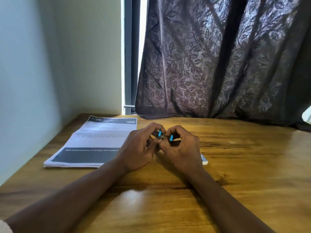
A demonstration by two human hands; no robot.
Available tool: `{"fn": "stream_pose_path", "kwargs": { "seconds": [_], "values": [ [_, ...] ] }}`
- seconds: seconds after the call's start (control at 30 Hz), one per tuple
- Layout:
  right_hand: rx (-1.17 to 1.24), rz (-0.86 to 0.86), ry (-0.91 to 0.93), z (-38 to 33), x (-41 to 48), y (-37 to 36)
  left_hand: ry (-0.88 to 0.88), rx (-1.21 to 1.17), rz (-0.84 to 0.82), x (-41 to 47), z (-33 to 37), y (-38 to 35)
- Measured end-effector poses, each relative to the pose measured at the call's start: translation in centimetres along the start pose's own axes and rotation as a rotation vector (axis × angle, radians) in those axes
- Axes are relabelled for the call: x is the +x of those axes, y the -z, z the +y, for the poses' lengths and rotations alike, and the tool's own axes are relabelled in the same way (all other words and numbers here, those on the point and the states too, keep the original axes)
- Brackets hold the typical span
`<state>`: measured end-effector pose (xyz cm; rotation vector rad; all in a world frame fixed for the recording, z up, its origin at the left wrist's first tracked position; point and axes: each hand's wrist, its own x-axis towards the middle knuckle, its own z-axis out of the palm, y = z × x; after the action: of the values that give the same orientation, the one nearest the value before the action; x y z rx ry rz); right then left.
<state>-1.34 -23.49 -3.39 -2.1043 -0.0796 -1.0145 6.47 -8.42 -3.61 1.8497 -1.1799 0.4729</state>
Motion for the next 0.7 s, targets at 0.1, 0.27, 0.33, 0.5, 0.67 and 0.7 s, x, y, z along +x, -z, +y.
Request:
{"fn": "stream_pose_path", "kwargs": {
  "seconds": [0.1,0.27,0.33,0.5,0.67,0.7],
  "values": [
    [-0.014,-0.003,0.044,-0.2,0.1,-0.2,-0.011,-0.027,-0.021,-0.1,-0.2,-0.1],
    [0.069,0.14,0.034,1.2,0.7,0.0,0.016,-0.182,0.068,0.1,-0.8,0.6],
    [0.111,0.186,-0.023,2.4,1.2,0.6,0.072,-0.271,0.134,0.3,-0.7,1.5],
    [0.352,0.17,-0.225,3.0,1.5,1.1,0.201,-0.485,0.199,0.0,-0.4,2.3],
    [0.58,0.196,-0.341,2.8,1.9,1.4,0.331,-0.576,0.269,0.4,-0.5,2.8],
    [0.612,0.186,-0.353,2.6,1.8,1.5,0.352,-0.536,0.273,0.4,-0.5,2.7]
  ]
}}
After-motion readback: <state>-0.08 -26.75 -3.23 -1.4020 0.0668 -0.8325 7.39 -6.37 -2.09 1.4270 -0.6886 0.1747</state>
